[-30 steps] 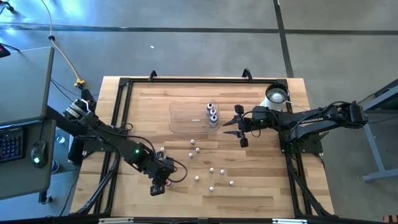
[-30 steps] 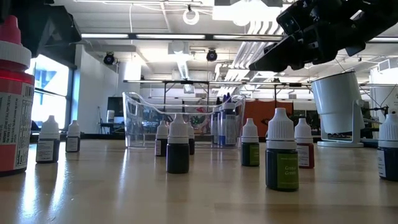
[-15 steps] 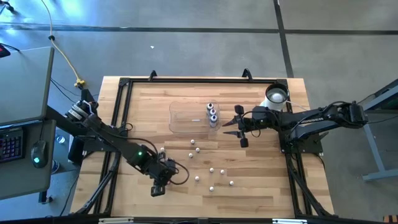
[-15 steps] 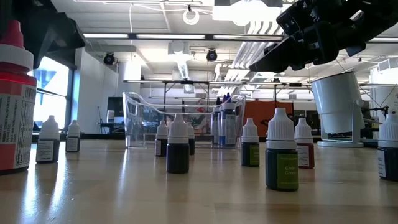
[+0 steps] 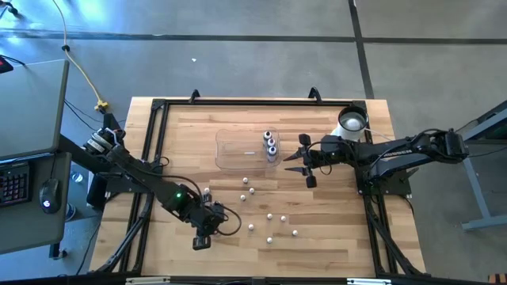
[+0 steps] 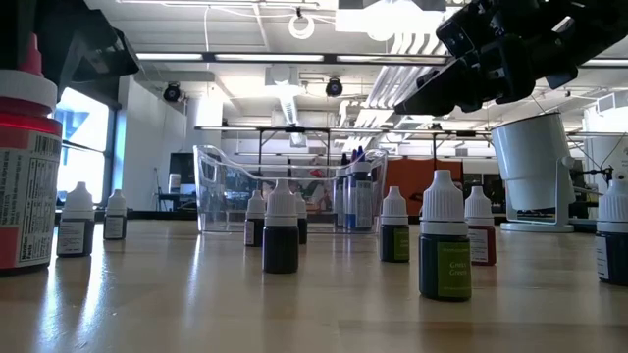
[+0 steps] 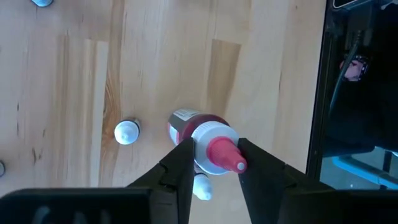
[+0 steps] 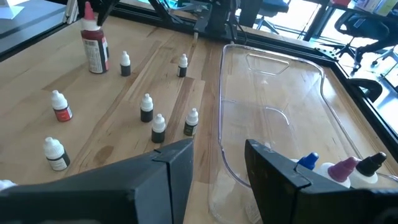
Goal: Pick & Place food coloring
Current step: Put the large pink food coloring bottle into the transparent bin
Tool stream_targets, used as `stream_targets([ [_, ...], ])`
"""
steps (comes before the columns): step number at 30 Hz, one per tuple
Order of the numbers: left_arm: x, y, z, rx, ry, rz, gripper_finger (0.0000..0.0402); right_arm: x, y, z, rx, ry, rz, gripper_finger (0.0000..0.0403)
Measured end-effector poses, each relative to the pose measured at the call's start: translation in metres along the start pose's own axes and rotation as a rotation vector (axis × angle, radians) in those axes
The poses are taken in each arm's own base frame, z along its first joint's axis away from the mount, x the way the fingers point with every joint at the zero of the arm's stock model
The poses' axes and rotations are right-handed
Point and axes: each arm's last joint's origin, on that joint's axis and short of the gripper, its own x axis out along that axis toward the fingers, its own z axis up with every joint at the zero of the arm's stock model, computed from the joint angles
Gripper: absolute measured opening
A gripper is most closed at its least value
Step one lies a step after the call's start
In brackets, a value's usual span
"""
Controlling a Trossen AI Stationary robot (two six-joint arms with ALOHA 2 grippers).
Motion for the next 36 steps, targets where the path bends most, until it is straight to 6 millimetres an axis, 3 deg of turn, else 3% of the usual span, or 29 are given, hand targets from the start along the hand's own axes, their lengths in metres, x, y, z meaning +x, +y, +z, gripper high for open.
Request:
stream_targets([
  [10, -0.0001, 0.0, 0.0, 0.007, 0.0, 0.001, 0.0102, 0.0, 0.0, 0.0, 0.0, 0.0, 0.0, 0.0138],
  [18, -0.0007, 0.0001, 0.0005, 0.007, -0.008, 0.006, 0.0073, 0.0, 0.0, 0.0, 0.0, 0.0, 0.0, 0.0138],
  [36, -0.0007, -0.0013, 0.0012, 0.003, -0.005, -0.02, 0.0049, 0.0, 0.0, 0.0001, 0.0, -0.001, 0.0, 0.0138],
])
